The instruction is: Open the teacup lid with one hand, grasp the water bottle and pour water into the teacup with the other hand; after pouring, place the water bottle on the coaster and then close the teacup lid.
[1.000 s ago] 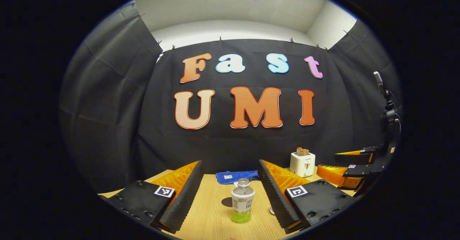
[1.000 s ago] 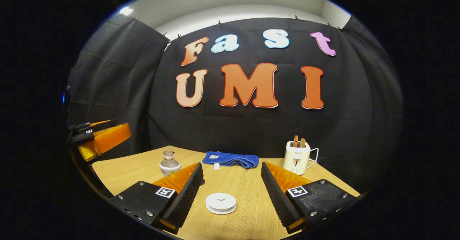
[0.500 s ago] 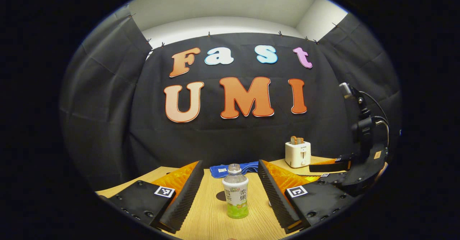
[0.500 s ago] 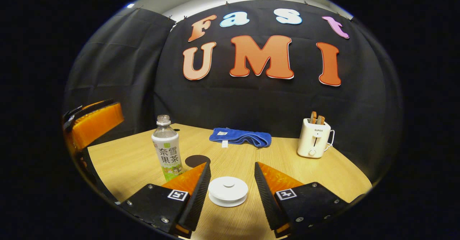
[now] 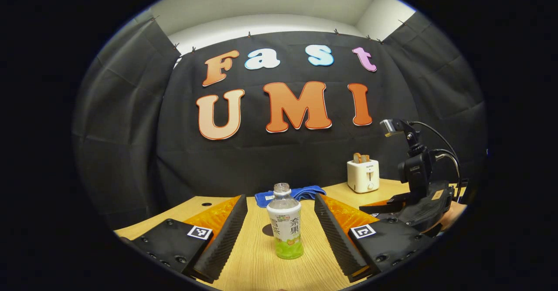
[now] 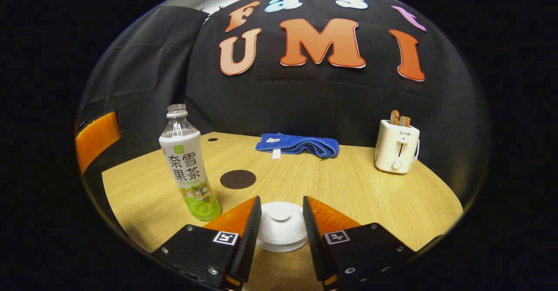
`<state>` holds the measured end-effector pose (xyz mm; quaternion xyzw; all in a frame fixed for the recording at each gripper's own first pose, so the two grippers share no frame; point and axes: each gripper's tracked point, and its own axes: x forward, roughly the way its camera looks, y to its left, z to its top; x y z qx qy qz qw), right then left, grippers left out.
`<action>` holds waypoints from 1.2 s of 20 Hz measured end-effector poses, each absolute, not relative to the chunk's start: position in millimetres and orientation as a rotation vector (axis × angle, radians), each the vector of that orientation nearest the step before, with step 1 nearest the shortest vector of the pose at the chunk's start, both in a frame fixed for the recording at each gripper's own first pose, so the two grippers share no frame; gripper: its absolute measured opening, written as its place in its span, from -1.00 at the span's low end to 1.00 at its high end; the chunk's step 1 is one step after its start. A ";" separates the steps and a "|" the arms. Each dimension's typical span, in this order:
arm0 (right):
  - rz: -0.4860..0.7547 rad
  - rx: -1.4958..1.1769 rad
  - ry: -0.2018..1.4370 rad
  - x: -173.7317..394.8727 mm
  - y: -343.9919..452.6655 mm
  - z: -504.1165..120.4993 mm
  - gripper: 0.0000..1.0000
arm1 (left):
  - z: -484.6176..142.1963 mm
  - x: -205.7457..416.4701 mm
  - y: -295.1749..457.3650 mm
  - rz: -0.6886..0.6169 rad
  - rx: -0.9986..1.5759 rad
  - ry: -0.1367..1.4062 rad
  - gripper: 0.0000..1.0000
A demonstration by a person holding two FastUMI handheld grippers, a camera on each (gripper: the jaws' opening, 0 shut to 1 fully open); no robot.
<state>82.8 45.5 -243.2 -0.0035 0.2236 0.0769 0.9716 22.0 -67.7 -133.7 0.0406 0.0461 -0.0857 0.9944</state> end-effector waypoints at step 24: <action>0.221 0.029 0.469 90.6 47.8 -251.4 -0.58 | -212.8 57.8 -80.5 -0.189 0.078 0.239 0.99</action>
